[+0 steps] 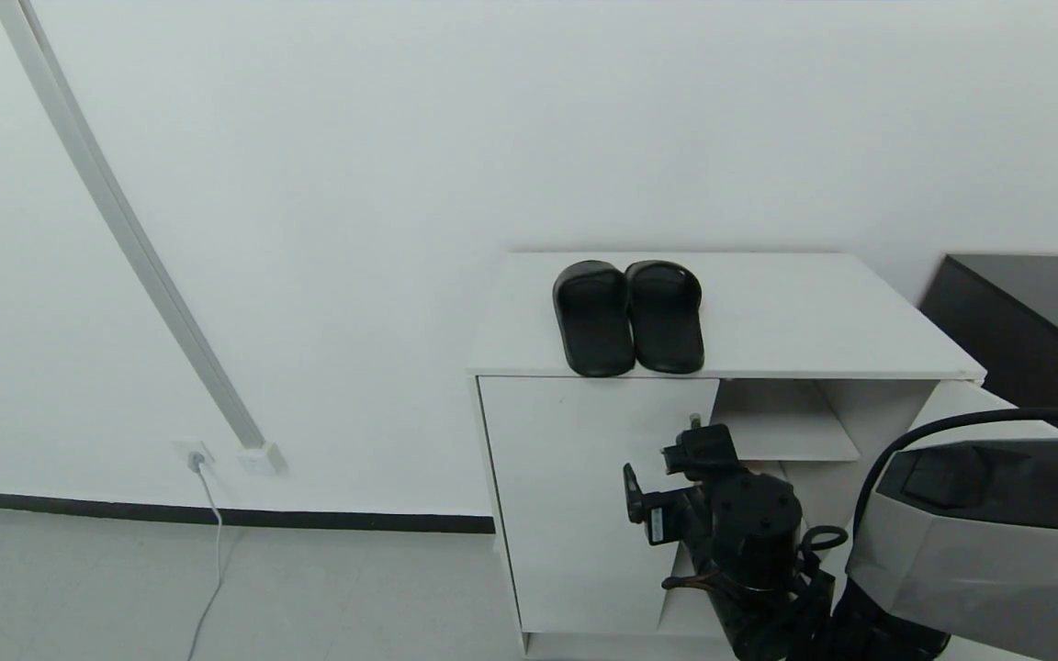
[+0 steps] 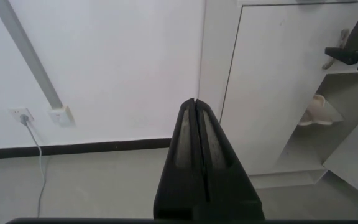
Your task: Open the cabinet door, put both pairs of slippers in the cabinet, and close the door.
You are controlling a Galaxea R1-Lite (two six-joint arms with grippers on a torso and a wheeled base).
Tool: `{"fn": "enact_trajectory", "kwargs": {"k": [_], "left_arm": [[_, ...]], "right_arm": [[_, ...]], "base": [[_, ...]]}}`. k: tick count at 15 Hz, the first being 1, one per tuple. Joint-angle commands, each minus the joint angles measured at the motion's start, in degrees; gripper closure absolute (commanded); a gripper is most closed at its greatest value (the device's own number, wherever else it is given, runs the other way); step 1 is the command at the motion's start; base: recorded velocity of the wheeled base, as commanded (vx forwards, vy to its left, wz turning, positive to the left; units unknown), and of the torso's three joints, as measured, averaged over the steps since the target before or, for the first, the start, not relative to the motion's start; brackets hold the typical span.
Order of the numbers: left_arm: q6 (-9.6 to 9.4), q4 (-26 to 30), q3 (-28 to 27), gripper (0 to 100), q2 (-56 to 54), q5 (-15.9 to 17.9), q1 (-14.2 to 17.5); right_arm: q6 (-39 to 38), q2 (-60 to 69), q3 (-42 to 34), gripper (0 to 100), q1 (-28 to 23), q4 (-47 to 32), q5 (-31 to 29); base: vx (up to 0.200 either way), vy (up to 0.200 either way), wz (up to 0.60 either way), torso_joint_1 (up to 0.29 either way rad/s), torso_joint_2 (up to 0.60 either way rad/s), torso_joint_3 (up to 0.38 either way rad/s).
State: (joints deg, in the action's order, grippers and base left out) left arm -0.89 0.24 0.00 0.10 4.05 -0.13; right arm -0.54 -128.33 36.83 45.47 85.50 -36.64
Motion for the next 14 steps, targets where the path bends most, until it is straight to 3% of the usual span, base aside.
{"fn": "enact_trajectory", "kwargs": {"k": [1,8,14], "left_arm": [[0.01,0.02,0.0,100,-0.01,0.0,0.05],[0.01,0.02,0.0,100,-0.01,0.0,-0.04],[0.01,0.02,0.0,100,-0.01,0.0,-0.04]], "right_arm": [[0.01,-0.08,-0.09,0,0.06,0.01,-0.01],[0.01,0.19,-0.18,0,-0.03,0.01,0.08],[5.19,0.36,1.49,0,-1.88,2.3,2.28]], "base": [[0.0,0.0,0.0,0.246,-0.57,-0.325],[0.0,0.0,0.0,0.237,-0.53,-0.297],[0.0,0.0,0.0,0.11,-0.24,-0.129]]}}
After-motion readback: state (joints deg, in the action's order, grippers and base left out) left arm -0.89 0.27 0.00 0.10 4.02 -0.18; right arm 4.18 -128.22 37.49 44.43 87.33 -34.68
